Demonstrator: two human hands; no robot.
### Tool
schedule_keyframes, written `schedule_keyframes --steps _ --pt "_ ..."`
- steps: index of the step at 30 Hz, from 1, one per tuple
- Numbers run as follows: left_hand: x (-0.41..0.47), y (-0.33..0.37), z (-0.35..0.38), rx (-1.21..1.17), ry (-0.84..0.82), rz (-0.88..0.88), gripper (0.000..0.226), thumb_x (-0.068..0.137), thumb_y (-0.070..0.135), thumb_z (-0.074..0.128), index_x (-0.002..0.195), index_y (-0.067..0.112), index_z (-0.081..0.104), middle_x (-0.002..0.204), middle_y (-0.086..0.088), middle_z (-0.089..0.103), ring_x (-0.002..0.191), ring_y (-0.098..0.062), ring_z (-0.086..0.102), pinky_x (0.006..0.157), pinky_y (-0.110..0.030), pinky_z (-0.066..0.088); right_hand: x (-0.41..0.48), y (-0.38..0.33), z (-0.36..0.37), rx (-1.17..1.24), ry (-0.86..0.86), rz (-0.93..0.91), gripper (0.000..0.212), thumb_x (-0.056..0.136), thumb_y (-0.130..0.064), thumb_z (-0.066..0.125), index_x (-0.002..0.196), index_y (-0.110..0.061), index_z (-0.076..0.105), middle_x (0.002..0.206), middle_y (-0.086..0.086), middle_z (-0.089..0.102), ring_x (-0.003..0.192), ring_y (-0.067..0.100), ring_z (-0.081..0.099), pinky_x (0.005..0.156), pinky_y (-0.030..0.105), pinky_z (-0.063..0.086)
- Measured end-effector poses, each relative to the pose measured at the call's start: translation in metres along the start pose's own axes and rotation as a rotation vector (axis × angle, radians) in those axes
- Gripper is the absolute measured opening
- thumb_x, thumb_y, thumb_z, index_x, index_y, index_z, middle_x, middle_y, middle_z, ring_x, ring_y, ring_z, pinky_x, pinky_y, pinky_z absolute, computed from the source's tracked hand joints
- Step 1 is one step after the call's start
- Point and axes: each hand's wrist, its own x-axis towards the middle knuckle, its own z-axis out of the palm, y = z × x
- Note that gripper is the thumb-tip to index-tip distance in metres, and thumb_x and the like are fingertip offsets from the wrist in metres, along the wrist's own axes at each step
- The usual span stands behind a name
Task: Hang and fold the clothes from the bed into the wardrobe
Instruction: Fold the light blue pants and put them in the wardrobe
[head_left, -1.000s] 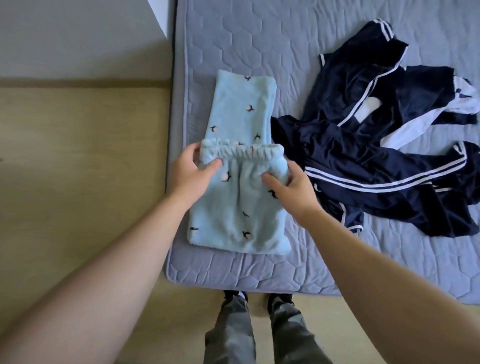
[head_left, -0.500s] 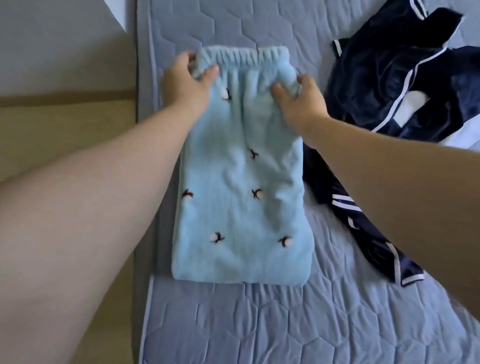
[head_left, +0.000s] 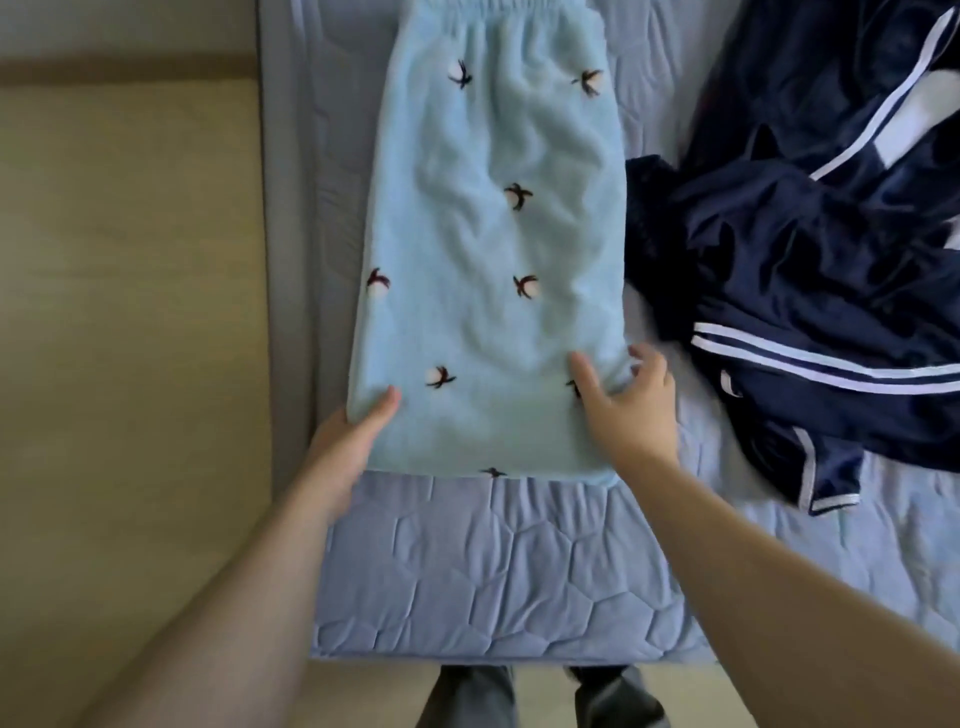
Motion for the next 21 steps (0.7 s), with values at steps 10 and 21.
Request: schedule_keyframes --steps 10,21 --pt "0.021 -0.03 0.015 -0.384 -0.045 -0.139 0.045 0.078 0.026 0.082 0.12 0.018 0.067 0.111 -0.004 0.075 0.099 -0.019 0.073 0.085 -0.039 0.058 -0.017 0.064 0.004 0.539 -0.74 0.43 0.076 0.061 -0.05 0.09 0.127 -0.027 0.061 0.113 -0.005 0.074 0.103 0.021 0.071 0.083 0.04 0.058" --pt "0.039 -0.046 0.019 -0.4 0.062 -0.104 0.052 0.08 0.026 0.083 0.126 0.013 0.063 0.115 -0.007 0.073 0.1 -0.022 0.072 0.082 -0.04 0.06 -0.007 0.062 0.044 0.632 -0.376 0.577 0.039 0.072 -0.029 0.089 0.102 -0.017 0.067 0.098 0.0 0.074 0.089 0.02 0.071 0.059 0.028 0.055"
